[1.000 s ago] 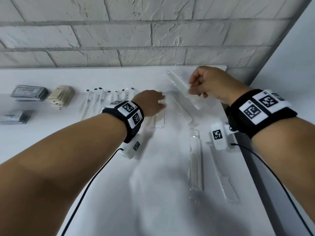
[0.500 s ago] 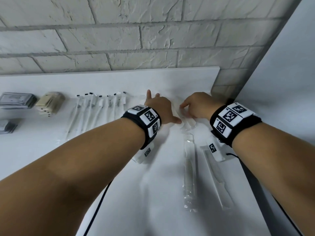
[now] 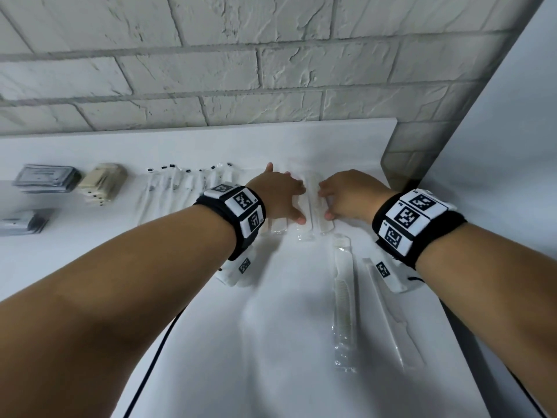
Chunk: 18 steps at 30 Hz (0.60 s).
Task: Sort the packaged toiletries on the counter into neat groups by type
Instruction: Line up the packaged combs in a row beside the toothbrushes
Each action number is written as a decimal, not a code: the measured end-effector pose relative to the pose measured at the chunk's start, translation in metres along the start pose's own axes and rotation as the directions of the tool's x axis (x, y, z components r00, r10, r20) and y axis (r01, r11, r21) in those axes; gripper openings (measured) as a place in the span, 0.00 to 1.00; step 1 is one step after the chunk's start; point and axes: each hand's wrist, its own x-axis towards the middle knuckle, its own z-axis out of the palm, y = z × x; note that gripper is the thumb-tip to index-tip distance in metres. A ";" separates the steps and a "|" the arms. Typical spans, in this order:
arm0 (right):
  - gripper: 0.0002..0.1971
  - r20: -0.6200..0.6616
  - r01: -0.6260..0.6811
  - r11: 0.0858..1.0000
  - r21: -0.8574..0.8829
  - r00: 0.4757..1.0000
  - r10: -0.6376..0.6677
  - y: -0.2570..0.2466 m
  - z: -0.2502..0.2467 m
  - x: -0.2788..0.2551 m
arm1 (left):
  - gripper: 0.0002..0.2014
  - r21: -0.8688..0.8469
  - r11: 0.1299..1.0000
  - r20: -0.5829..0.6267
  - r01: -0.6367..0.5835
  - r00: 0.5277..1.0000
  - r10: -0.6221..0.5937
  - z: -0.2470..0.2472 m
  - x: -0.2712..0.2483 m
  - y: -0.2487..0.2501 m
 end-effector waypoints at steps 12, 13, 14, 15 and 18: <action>0.23 -0.108 -0.044 0.979 0.201 0.992 0.067 0.010 -0.015 -0.027 | 0.39 -0.001 1.000 -0.044 0.020 0.999 -0.020 0.000 -0.006 0.005; 0.19 -0.093 -0.075 0.973 0.219 0.991 0.097 0.013 -0.018 -0.036 | 0.38 -0.003 1.000 -0.051 0.017 0.999 -0.017 0.001 -0.008 0.006; 0.17 -0.021 -0.117 0.967 0.226 0.992 0.125 0.017 -0.022 -0.044 | 0.37 0.001 1.000 -0.059 0.017 0.998 -0.017 0.002 -0.009 0.006; 0.19 0.105 -0.169 0.960 0.224 0.983 0.149 0.020 -0.022 -0.052 | 0.36 0.009 1.000 -0.063 0.013 0.998 -0.013 0.003 -0.010 0.008; 0.26 0.475 -0.354 0.925 0.139 0.844 0.251 0.023 -0.014 -0.077 | 0.34 0.015 1.000 -0.076 0.000 0.997 0.001 0.003 -0.012 0.014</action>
